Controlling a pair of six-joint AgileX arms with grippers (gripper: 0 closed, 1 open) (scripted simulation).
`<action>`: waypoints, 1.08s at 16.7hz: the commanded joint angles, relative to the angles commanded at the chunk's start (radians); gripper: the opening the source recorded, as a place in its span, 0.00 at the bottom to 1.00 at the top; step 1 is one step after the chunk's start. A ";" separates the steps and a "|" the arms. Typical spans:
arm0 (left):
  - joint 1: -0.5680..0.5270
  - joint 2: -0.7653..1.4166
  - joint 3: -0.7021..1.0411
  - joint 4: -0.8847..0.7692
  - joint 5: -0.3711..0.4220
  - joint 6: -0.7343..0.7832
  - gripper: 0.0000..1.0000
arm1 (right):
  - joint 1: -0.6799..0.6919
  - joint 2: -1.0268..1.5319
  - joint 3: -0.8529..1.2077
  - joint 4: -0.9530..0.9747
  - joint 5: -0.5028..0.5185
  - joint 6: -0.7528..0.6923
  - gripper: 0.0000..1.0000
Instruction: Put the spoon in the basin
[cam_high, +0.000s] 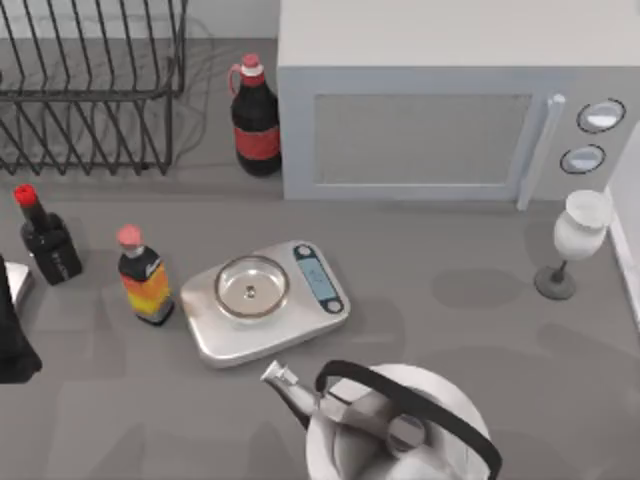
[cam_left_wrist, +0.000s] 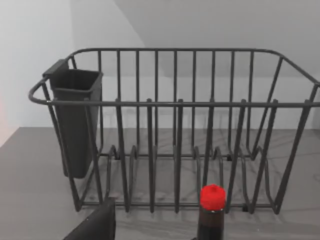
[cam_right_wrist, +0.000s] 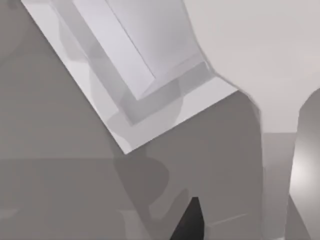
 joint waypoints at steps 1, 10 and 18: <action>0.000 0.000 0.000 0.000 0.000 0.000 1.00 | 0.000 0.000 0.000 0.000 0.000 0.000 0.00; 0.000 0.000 0.000 0.000 0.000 0.000 1.00 | 0.000 0.384 0.473 -0.187 -0.046 0.010 0.00; 0.000 0.000 0.000 0.000 0.000 0.000 1.00 | 0.005 1.007 1.398 -0.510 -0.046 0.008 0.00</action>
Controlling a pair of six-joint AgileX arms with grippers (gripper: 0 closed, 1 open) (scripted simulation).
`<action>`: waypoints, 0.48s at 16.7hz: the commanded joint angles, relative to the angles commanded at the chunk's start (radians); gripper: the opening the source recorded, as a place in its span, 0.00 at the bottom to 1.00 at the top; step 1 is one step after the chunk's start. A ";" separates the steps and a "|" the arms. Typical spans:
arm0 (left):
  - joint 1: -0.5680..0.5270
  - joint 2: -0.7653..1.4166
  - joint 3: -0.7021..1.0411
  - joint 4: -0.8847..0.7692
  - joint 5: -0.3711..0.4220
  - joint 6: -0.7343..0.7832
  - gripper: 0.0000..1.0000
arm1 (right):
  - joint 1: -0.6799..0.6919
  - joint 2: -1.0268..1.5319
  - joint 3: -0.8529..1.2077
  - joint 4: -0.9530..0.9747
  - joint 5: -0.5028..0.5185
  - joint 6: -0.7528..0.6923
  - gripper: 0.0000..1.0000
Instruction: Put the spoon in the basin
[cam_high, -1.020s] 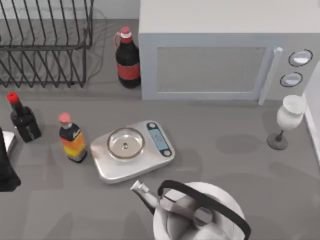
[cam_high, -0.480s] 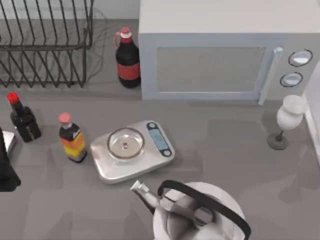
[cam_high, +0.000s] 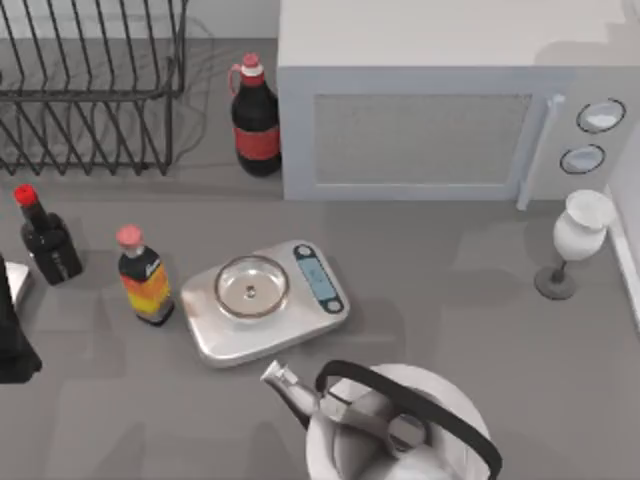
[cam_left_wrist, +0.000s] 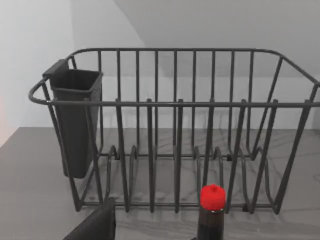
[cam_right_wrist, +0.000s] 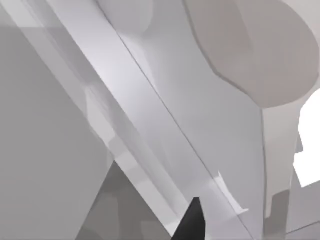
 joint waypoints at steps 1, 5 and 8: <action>0.000 0.000 0.000 0.000 0.000 0.000 1.00 | -0.001 0.065 0.099 -0.032 0.007 0.000 0.00; 0.000 0.000 0.000 0.000 0.000 0.000 1.00 | -0.008 0.258 0.394 -0.115 0.044 -0.001 0.00; 0.000 0.000 0.000 0.000 0.000 0.000 1.00 | -0.011 0.326 0.508 -0.138 0.068 -0.003 0.00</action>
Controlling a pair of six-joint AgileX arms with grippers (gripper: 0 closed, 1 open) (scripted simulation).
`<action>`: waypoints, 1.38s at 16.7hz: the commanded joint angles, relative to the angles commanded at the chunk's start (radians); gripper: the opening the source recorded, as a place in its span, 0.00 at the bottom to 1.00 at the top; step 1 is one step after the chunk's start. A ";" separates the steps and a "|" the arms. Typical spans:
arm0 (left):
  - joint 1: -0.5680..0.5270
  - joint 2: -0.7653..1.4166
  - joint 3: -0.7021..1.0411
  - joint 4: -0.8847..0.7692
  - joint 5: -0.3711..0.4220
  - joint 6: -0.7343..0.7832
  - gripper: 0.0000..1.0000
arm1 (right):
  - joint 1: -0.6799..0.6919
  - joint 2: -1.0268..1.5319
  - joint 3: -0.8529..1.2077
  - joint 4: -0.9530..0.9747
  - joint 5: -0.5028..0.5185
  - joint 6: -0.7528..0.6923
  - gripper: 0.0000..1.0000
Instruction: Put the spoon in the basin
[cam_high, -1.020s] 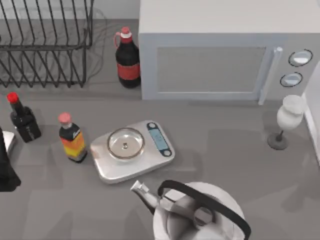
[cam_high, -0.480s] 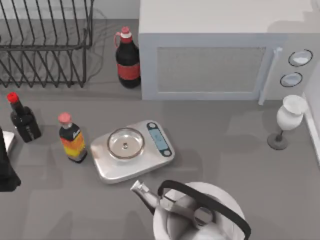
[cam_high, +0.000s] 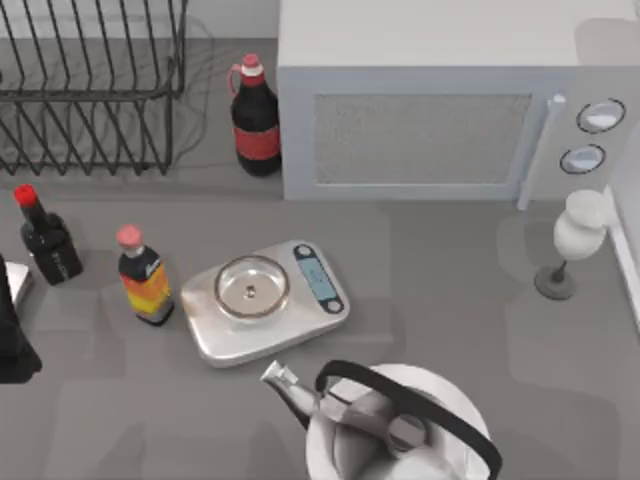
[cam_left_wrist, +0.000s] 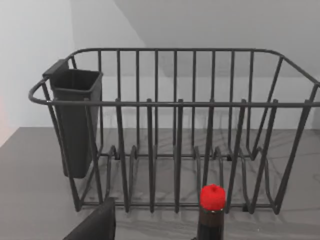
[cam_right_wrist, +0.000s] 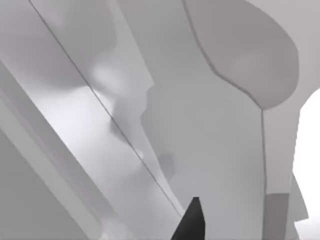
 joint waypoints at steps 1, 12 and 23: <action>0.000 0.000 0.000 0.000 0.000 0.000 1.00 | -0.001 0.009 0.017 -0.002 0.005 0.000 0.00; 0.000 0.000 0.000 0.000 0.000 0.000 1.00 | 0.005 -0.055 -0.140 0.120 0.000 0.006 0.00; 0.000 0.000 0.000 0.000 0.000 0.000 1.00 | 0.010 -0.141 -0.453 0.316 0.006 0.010 0.00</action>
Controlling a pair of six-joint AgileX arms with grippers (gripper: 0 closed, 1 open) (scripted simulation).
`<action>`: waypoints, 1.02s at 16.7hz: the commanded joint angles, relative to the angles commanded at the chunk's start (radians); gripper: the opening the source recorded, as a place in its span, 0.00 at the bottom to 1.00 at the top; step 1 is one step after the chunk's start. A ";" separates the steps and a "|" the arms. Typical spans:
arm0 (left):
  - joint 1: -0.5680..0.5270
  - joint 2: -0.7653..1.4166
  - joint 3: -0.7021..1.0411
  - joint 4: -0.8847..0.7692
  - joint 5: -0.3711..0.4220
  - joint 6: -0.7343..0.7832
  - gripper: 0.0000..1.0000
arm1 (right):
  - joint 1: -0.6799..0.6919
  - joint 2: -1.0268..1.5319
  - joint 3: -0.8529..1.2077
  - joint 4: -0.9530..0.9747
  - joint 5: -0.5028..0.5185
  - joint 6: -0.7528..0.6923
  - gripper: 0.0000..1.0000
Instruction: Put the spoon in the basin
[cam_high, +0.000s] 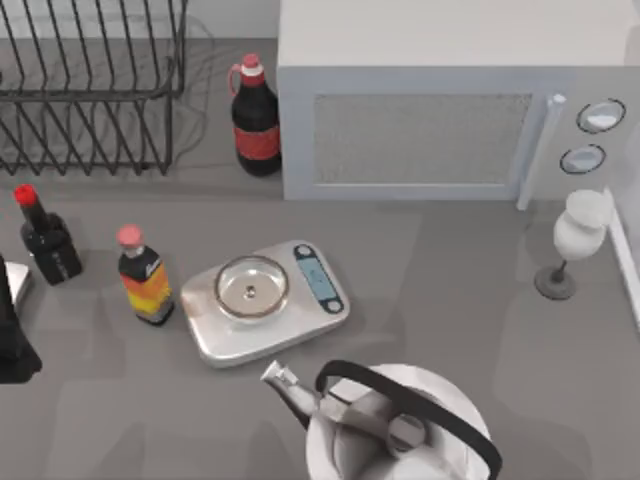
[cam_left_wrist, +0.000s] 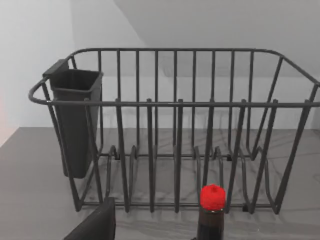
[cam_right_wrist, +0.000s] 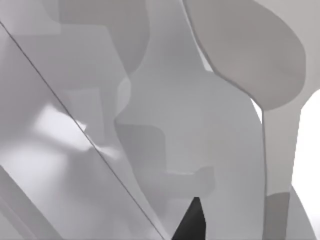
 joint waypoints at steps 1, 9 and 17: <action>0.000 0.000 0.000 0.000 0.000 0.000 1.00 | 0.000 0.000 0.000 0.000 0.000 0.000 0.00; 0.000 0.000 0.000 0.000 0.000 0.000 1.00 | 0.000 0.000 0.000 0.000 0.000 0.000 0.60; 0.000 0.000 0.000 0.000 0.000 0.000 1.00 | 0.000 0.000 0.000 0.000 0.000 0.000 1.00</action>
